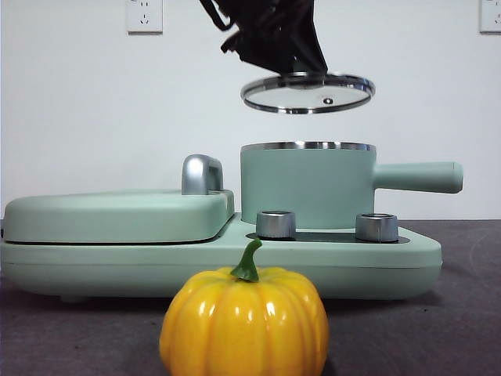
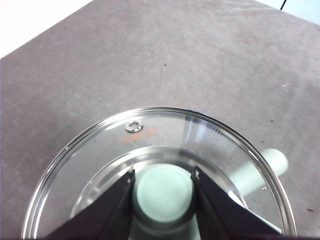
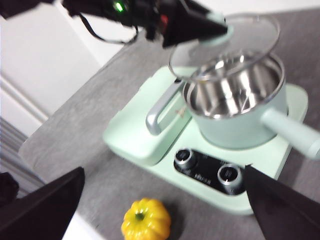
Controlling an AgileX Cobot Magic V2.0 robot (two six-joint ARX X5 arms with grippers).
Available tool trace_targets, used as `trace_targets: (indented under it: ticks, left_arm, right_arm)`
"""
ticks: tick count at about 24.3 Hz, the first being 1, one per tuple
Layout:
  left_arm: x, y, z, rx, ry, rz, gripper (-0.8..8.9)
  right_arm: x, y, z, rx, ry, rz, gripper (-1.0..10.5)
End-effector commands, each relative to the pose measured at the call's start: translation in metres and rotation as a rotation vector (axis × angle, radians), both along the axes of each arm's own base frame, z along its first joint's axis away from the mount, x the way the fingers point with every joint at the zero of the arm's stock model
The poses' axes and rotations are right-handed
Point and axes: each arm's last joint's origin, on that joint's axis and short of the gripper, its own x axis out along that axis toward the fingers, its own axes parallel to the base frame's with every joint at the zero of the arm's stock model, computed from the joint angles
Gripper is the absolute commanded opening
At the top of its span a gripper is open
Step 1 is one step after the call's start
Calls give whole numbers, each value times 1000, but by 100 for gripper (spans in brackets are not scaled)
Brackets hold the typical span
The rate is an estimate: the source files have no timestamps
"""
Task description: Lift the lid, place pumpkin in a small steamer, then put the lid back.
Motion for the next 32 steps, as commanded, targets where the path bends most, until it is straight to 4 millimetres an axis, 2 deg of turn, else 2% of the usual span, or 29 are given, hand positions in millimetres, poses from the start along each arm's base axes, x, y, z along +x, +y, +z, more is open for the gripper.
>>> trace_targets:
  ticks: [1,6,9,14,18,24,27,32]
  left_arm:
    - [2,3,23,-29,-36,7,117]
    - [4,34,39,-15,-20,70,117]
    - [2,60,55,-25,-39,121,117]
    - [-1,111,84,-57,-96,237,117]
    - [-2,145,96,-66,-122,324,117]
    - [2,169,97,-56,-111,394,117]
    - [4,175,96,-52,-102,414,117]
    - [5,179,97,-57,-102,426,117]
  right_arm:
    - [7,3,9,-2,50,29,505]
    - [33,21,14,-61,161,120,505]
    - [47,45,10,-151,250,169,505]
    - [63,109,-3,-359,348,265,505]
    - [70,165,-23,-507,409,358,506]
    - [78,209,-55,-630,496,427,526]
    - [82,223,-72,-682,539,440,595]
    - [87,238,-102,-770,593,437,598]
